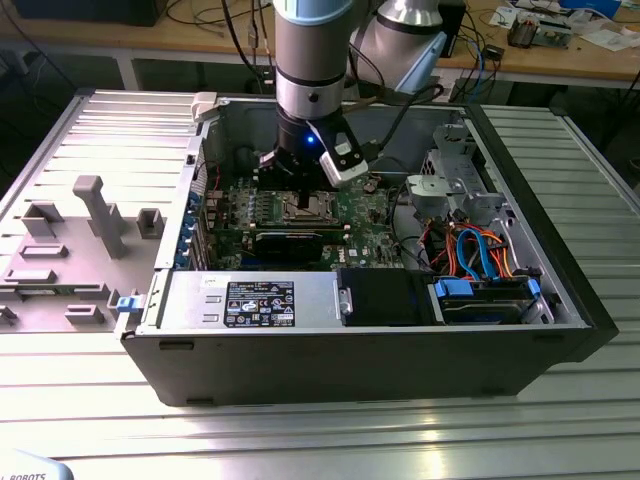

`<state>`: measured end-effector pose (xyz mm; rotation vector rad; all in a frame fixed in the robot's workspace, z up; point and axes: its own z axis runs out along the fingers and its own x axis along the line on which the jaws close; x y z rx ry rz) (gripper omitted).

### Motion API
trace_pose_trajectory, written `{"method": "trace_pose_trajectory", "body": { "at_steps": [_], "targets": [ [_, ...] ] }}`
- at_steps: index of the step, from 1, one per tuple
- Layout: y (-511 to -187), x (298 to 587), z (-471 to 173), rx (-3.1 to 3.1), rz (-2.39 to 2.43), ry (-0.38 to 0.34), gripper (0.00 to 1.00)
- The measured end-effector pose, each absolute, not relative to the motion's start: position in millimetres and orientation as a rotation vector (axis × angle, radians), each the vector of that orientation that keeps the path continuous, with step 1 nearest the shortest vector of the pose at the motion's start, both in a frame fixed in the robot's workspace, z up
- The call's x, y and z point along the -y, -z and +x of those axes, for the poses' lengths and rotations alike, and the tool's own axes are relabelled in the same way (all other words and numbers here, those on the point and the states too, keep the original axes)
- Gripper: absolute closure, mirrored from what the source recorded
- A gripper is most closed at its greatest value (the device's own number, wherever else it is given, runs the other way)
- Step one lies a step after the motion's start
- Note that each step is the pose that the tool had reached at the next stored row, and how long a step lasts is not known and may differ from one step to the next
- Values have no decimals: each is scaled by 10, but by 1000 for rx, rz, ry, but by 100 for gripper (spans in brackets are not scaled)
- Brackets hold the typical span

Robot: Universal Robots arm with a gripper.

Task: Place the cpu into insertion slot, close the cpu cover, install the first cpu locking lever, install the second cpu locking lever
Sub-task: 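Install the second cpu locking lever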

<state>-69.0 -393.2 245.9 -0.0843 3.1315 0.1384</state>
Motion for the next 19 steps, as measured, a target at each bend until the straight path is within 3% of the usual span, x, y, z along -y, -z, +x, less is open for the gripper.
{"method": "trace_pose_trajectory", "body": {
  "at_steps": [19],
  "targets": [
    [-2198,4055,-889,-3140,-85,-182,89]
  ]
}}
